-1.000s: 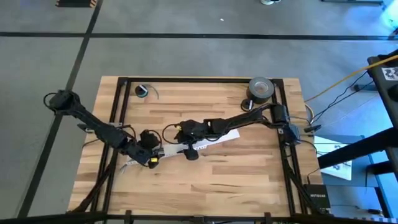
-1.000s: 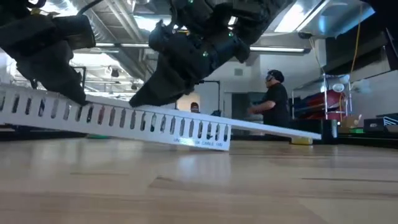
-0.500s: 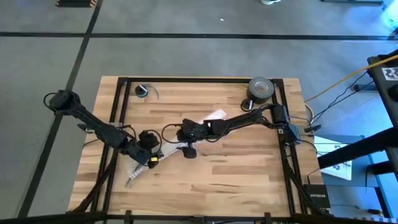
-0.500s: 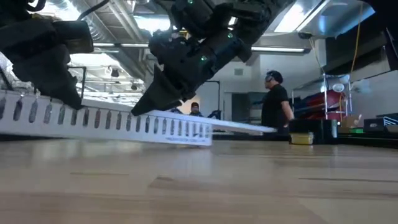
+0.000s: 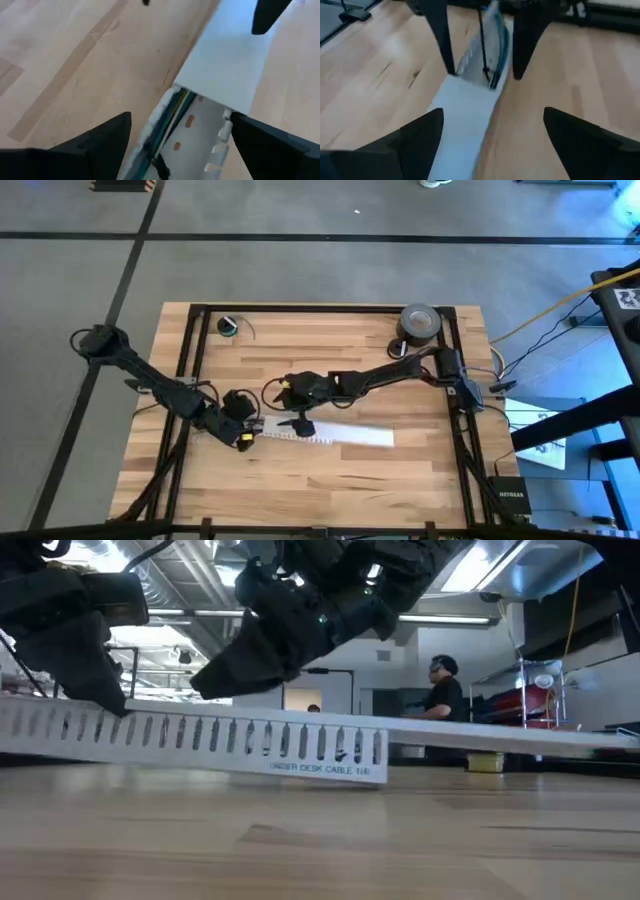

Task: Ziptie cables
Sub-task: Close the white cable duct

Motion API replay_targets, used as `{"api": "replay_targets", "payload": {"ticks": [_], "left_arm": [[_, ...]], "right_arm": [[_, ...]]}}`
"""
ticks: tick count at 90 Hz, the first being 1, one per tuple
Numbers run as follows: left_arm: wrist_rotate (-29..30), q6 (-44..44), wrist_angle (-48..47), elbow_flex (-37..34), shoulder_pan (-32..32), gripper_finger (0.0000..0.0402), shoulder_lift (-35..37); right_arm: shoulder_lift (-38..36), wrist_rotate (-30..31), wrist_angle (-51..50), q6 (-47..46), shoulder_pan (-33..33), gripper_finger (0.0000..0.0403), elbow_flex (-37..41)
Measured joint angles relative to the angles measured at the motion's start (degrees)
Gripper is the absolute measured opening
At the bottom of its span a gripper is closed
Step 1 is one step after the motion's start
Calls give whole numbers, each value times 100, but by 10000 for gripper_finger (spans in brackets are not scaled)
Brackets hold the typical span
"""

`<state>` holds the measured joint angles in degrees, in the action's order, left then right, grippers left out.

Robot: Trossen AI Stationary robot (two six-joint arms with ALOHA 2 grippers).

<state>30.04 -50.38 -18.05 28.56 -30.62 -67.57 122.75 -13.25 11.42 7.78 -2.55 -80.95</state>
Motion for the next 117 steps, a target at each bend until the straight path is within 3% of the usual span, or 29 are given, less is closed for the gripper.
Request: {"api": "replay_targets", "payload": {"ticks": [10, 27, 39, 58, 78, 94, 117], "left_arm": [[127, -69, 21, 0, 3, 320, 0], [279, -316, 101, 0, 8, 320, -41], [309, -261, 262, 0, 67, 320, -250], [326, 279, 924, 3, 246, 320, -735], [344, 287, 1087, 7, 258, 320, -1005], [353, 442, 1354, 4, 261, 320, -1117], [322, 521, 1466, 4, 261, 320, -1169]], "right_arm": [[20, -70, 326, -156, -131, 330, -5], [42, 896, 158, -902, -432, 331, -2], [43, 1505, 53, -889, -473, 331, -4], [182, 1173, 91, -1179, -415, 331, -7], [248, 1239, -141, -1374, -428, 330, 0], [300, 1656, -146, -1580, -413, 330, -3], [351, 1258, -166, -1678, -426, 330, -11]]}}
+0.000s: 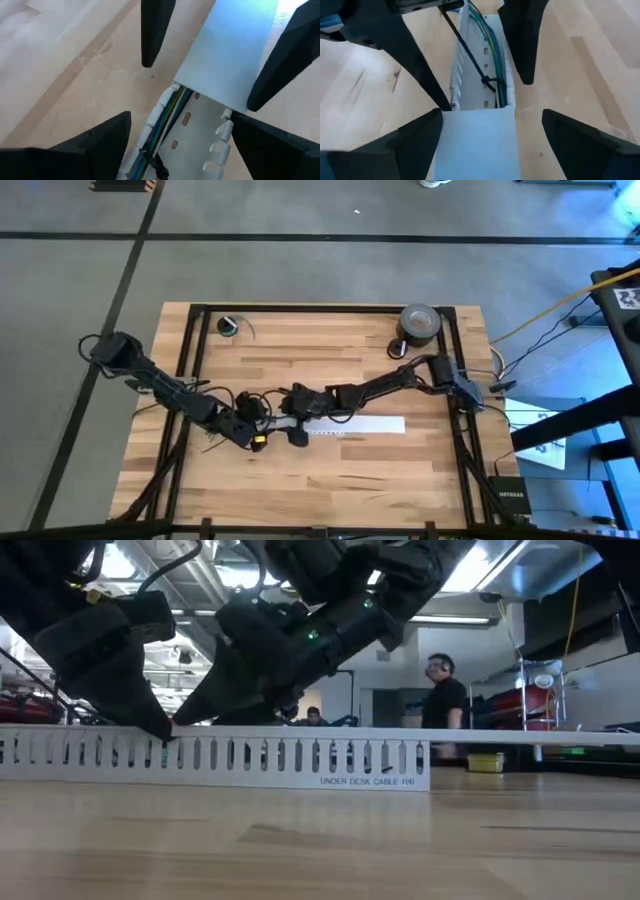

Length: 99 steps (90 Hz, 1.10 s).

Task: Ziptie cables
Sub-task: Close the white cable duct

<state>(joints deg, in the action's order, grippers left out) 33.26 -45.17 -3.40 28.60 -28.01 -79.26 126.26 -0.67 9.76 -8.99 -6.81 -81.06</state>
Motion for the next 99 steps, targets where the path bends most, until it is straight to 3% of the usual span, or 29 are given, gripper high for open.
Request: {"api": "replay_targets", "payload": {"ticks": [15, 41, 50, 75, 86, 99], "left_arm": [[0, -46, -2, 0, 0, 320, 0], [0, 19, -2, 0, 0, 320, 0], [9, 20, -9, 0, -9, 320, 0], [-31, 64, 2, 0, -13, 320, 0], [-34, 67, 53, -2, -13, 320, -1], [-39, 68, 83, -4, -11, 320, -2]], "right_arm": [[25, -395, -261, -291, -27, 330, 15], [24, 123, 16, -126, -74, 324, 15], [22, 219, 59, 20, -72, 293, 15], [240, -39, 435, -94, -57, 157, -17], [254, -28, 459, -140, -57, 139, -17], [227, -41, 350, -90, -59, 150, -70]]}}
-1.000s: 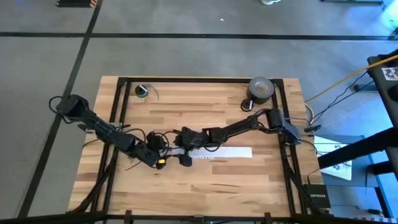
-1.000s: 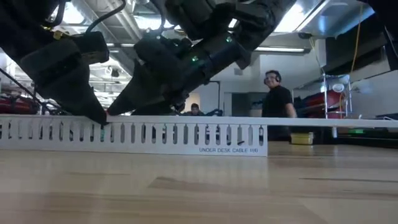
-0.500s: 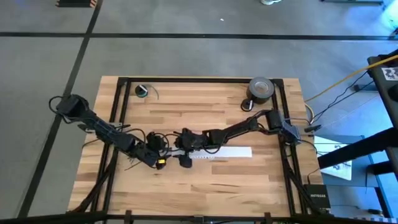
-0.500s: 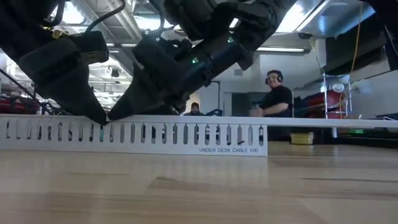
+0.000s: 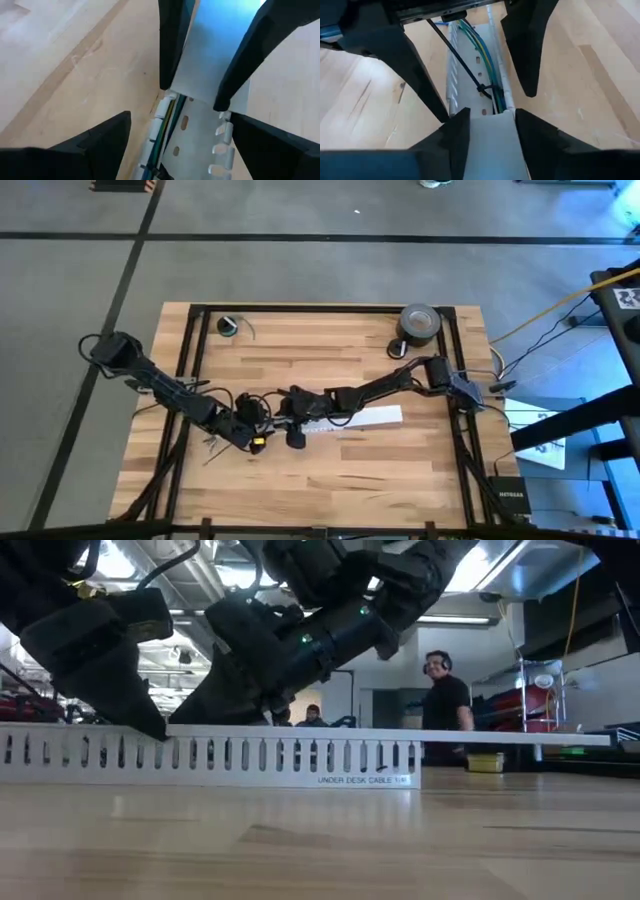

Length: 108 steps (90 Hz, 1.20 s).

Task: Ziptie cables
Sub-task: Close the white cable duct

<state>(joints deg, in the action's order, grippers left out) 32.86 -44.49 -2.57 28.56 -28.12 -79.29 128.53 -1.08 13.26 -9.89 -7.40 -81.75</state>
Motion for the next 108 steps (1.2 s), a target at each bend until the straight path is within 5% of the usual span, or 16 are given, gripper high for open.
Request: {"api": "replay_targets", "payload": {"ticks": [15, 40, 58, 78, 108], "left_arm": [[-8, 0, 11, 0, -1, 320, -1], [42, -4, 43, 2, 0, 320, -7], [79, -4, 14, 2, 7, 320, -4], [74, -5, 18, 2, 7, 320, -4], [-82, 204, 53, 2, -18, 320, 1]], "right_arm": [[20, -177, -522, 281, 2, 206, -350], [-44, -704, -2755, 583, -7, 315, -1314], [75, -46, -2738, 531, -69, 347, -1307], [166, 75, -2647, 481, -50, 329, -1312], [169, 87, -2547, 437, -35, 209, -1314]]}}
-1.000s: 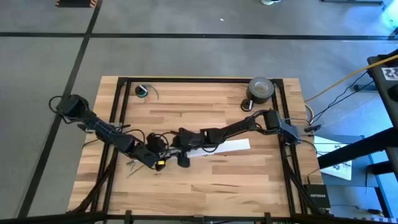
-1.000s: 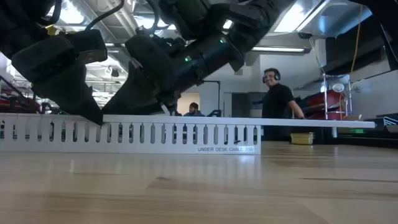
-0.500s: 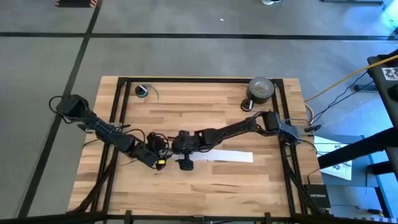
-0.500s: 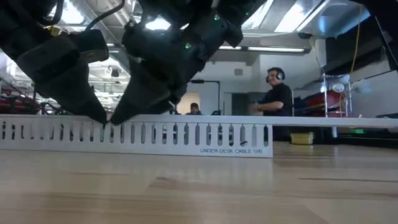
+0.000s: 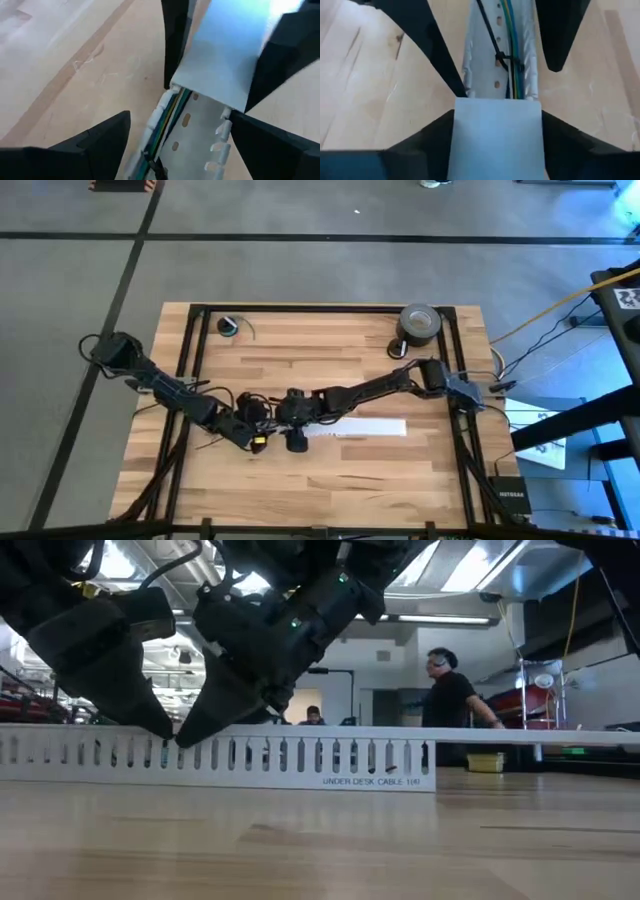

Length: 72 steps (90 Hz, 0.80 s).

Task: Ziptie cables
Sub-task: Close the white cable duct

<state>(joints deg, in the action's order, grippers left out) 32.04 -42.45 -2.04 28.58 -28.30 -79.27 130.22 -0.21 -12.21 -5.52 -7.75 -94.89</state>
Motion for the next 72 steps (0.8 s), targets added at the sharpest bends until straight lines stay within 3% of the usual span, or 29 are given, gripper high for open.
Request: {"api": "replay_targets", "payload": {"ticks": [20, 40, 72], "left_arm": [[-89, 392, 162, -2, -124, 320, 3], [-206, 572, 462, -13, 54, 320, 1], [-595, 706, 463, -9, 337, 316, 1]], "right_arm": [[23, -335, 76, -27, 53, 210, -2], [30, -470, 201, 20, 63, 265, -2], [32, -448, 186, 170, 70, 273, -2]]}}
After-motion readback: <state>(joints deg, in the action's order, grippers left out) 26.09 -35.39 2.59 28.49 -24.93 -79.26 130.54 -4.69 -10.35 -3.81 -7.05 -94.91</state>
